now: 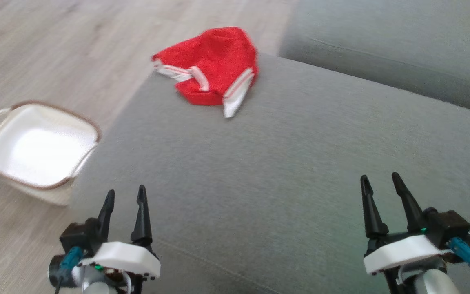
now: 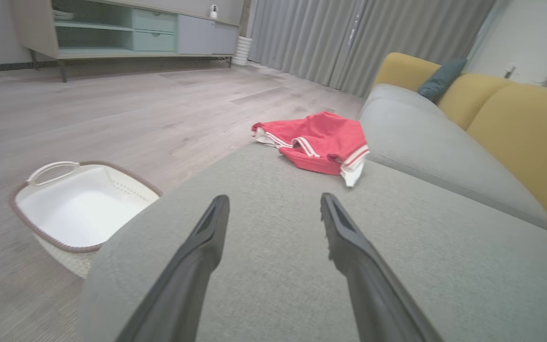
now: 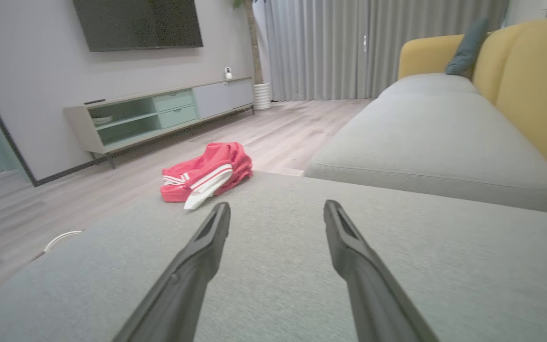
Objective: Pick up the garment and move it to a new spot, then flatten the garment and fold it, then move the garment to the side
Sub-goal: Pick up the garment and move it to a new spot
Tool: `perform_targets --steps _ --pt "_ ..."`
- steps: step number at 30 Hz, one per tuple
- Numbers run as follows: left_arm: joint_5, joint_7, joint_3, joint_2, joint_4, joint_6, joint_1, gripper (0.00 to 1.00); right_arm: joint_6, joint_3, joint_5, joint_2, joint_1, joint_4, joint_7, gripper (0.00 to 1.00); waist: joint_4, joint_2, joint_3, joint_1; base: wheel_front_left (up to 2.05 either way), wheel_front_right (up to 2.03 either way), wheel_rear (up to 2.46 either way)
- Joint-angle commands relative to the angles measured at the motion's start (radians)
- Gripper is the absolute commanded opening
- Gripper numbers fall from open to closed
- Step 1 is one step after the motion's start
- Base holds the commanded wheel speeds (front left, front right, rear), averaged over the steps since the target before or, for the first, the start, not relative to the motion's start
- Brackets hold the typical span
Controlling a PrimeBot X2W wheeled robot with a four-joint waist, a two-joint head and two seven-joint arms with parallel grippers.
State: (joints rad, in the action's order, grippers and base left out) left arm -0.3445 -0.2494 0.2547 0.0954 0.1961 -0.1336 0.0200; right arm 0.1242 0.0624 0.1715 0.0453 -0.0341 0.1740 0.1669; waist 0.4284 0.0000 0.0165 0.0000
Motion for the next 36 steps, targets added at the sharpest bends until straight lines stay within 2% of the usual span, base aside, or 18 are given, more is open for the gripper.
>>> perform_targets --steps 1,8,15,21,26,29,33,36 --pt "0.004 -0.01 -0.031 0.012 -0.036 -0.005 -0.027 1.0 0.007 0.028 0.007 0.005 0.032 -0.03 0.004 1.0 0.073 0.0 0.004 0.0 0.0 0.0 0.0" --pt "-0.003 -0.01 -0.045 0.017 -0.063 -0.017 -0.004 1.0 0.007 0.079 0.008 0.005 0.052 -0.024 -0.006 1.0 0.096 0.0 -0.012 0.0 0.0 0.0 0.0" --pt "-0.002 -0.01 -0.038 0.018 -0.068 -0.016 0.0 1.0 0.007 0.081 0.015 0.005 0.046 -0.025 -0.007 1.0 0.094 0.0 -0.015 0.0 0.0 0.0 0.0" --pt "-0.005 -0.01 -0.053 0.034 -0.084 -0.016 -0.046 1.0 0.007 0.077 -0.001 0.005 0.064 -0.054 -0.022 1.0 0.028 0.0 -0.064 0.0 0.0 0.0 0.0" --pt "0.005 0.019 -0.074 0.082 -0.108 0.001 -0.182 1.0 0.007 0.063 -0.044 0.005 0.101 -0.1 -0.049 1.0 -0.05 0.0 -0.144 0.0 0.0 0.0 0.0" --pt "0.014 0.058 -0.091 0.134 -0.085 0.024 -0.315 1.0 0.007 0.053 -0.073 0.005 0.132 -0.132 -0.069 1.0 -0.099 0.0 -0.205 0.0 0.0 0.0 0.0" --pt "-0.016 0.174 -0.107 0.189 0.025 0.076 -0.52 1.0 0.007 0.039 -0.114 0.005 0.17 -0.181 -0.096 1.0 -0.164 0.0 -0.296 0.0 0.0 0.0 0.0" --pt "-0.017 0.254 -0.116 0.251 0.136 0.111 -0.682 1.0 0.007 0.053 -0.143 0.005 0.195 -0.212 -0.118 1.0 -0.217 0.0 -0.367 0.0 0.0 0.0 0.0"
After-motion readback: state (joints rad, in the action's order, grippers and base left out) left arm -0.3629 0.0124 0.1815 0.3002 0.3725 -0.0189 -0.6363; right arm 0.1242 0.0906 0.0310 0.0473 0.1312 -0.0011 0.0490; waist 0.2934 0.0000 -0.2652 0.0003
